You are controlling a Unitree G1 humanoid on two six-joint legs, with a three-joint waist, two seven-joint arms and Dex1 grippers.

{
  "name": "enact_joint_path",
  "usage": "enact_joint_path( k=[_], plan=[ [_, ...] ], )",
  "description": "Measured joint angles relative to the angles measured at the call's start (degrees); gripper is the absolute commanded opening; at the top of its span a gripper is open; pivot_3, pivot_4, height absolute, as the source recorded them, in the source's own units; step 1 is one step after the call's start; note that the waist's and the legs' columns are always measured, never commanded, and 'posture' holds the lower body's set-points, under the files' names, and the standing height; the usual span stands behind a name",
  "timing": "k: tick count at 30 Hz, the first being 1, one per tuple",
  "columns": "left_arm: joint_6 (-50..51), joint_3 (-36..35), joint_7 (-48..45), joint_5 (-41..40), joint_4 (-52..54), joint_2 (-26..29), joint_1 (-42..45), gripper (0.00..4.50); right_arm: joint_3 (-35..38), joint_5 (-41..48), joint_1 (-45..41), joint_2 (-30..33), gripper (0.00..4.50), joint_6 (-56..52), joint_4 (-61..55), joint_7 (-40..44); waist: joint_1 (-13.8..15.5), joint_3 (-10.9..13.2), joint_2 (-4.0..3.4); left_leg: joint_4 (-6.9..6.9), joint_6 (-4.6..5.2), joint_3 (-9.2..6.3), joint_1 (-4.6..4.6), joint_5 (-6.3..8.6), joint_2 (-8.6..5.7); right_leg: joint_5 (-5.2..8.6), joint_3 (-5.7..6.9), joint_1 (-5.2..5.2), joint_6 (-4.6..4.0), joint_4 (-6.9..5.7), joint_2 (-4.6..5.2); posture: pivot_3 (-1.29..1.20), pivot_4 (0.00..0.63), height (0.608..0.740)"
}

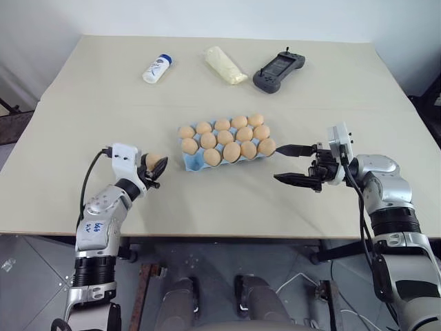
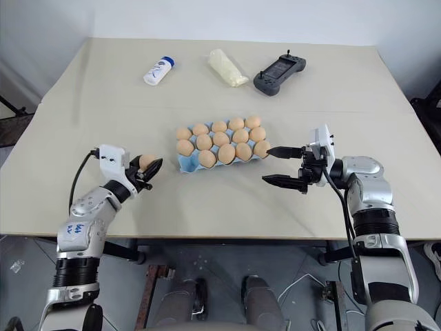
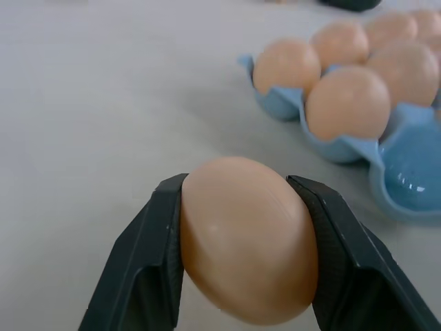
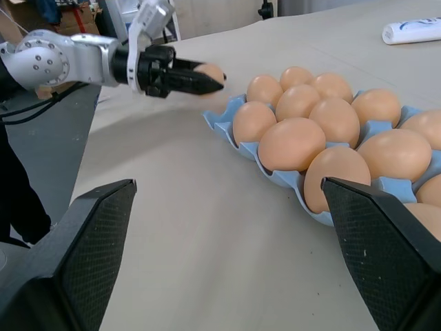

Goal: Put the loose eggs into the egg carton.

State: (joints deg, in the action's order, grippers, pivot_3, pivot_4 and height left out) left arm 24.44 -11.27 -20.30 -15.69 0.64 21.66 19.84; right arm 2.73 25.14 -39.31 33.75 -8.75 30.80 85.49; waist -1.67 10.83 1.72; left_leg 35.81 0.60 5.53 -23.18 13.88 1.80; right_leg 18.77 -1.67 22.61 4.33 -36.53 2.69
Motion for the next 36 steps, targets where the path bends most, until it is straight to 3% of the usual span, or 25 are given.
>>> enact_joint_path(
  k=[8, 13, 21, 22, 28, 36],
  plan=[
    [-3.5, 4.1, -10.0, -0.1, 2.7, 4.3, 7.7, 1.87, 0.0, 0.0, 0.0, 0.0, 4.5, 0.0, -0.3, -0.4, 0.1, 0.0, 0.0, 0.03, -0.04, 0.02, -0.01, 0.02, -0.03, 0.0, 0.0, -0.02, 0.0, 0.01, 0.03, 0.0, 0.15, 0.74],
    [-5.1, 9.3, -15.5, 0.4, -3.6, 3.7, 11.6, 1.87, 0.3, 0.0, 0.7, 0.0, 4.5, -0.1, -1.6, -1.3, -0.1, 0.0, 0.0, 0.04, 0.13, 0.03, 0.0, -0.07, -0.01, 0.0, -0.02, -0.01, 0.0, -0.02, -0.01, 0.0, 0.15, 0.74],
    [-9.7, 12.2, -15.7, 4.1, -13.1, 1.9, 14.2, 1.87, 1.5, 0.2, 5.0, 0.1, 4.5, -1.1, -5.9, -3.5, 0.0, 0.0, 0.0, 0.11, 0.21, 0.02, -0.03, -0.1, 0.0, 0.0, -0.03, 0.01, 0.0, -0.08, -0.01, 0.0, 0.15, 0.74],
    [-9.7, 12.3, -15.8, 4.1, -13.1, 1.8, 14.2, 2.55, 1.6, 0.2, 5.1, 0.1, 4.5, -1.3, -6.4, -3.7, 0.0, 0.0, 0.0, 0.12, 0.21, 0.02, -0.03, -0.1, 0.0, 0.0, -0.03, 0.01, 0.0, -0.09, -0.01, 0.0, 0.15, 0.74],
    [-9.2, 12.3, -18.6, 3.5, -12.9, 1.2, 14.9, 4.41, 2.3, 0.7, 7.4, 0.1, 4.5, -2.3, -9.0, -4.9, 0.0, 0.0, 0.0, 0.17, 0.2, 0.02, -0.02, -0.09, 0.0, 0.0, -0.04, 0.01, 0.0, -0.19, -0.01, 0.0, 0.15, 0.74],
    [-8.3, 10.6, -17.6, 3.1, -12.3, 1.4, 14.9, 4.46, 2.3, 0.8, 7.4, 0.1, 4.5, -2.5, -9.9, -5.6, 0.0, 0.0, 0.0, 0.21, 0.2, 0.01, 0.0, -0.1, 0.0, 0.0, -0.05, 0.02, 0.0, -0.29, 0.0, 0.0, 0.15, 0.74]
  ],
)
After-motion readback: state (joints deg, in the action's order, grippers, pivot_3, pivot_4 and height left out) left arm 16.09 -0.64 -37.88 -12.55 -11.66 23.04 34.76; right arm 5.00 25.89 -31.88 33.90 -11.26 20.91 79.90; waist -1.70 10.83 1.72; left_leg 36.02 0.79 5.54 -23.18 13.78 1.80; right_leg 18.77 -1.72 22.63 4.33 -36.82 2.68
